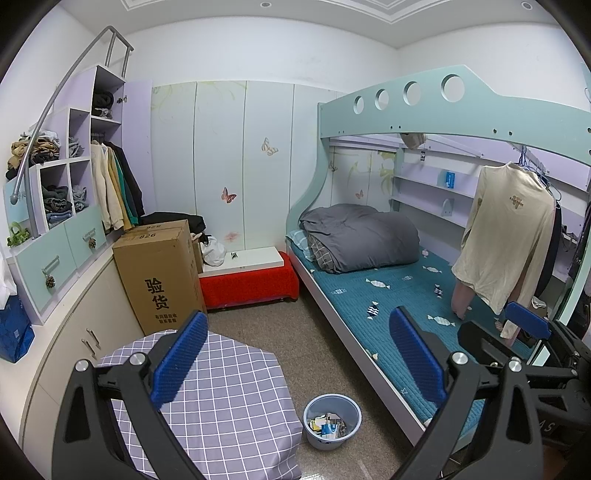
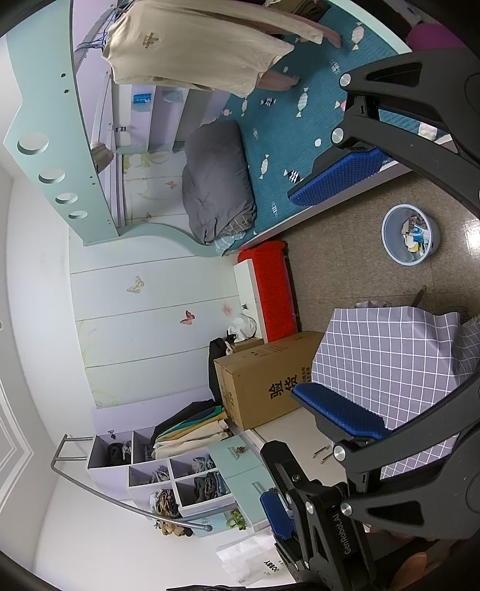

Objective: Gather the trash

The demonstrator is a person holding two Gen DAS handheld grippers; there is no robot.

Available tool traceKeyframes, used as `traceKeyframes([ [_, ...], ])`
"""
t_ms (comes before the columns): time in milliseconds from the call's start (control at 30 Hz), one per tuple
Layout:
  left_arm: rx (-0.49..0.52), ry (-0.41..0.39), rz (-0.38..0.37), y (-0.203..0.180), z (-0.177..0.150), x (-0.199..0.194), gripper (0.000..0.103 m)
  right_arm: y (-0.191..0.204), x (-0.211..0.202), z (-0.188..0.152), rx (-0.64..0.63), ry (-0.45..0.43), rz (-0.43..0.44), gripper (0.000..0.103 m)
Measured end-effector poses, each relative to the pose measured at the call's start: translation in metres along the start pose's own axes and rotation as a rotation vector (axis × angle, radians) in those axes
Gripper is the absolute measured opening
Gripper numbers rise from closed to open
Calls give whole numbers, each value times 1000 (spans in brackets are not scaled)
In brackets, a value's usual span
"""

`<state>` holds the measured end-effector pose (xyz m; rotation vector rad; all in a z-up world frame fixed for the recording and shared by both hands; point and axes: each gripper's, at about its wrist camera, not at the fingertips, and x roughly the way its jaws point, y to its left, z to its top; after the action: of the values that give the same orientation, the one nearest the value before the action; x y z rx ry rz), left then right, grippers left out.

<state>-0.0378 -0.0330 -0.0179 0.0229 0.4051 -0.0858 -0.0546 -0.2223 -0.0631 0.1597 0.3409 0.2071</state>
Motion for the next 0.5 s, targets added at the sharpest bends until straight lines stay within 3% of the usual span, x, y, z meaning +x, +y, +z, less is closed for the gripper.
traceKeyframes([
  [500, 0, 2, -1, 0, 1, 1, 97, 1, 1, 1, 2, 3, 0, 94],
])
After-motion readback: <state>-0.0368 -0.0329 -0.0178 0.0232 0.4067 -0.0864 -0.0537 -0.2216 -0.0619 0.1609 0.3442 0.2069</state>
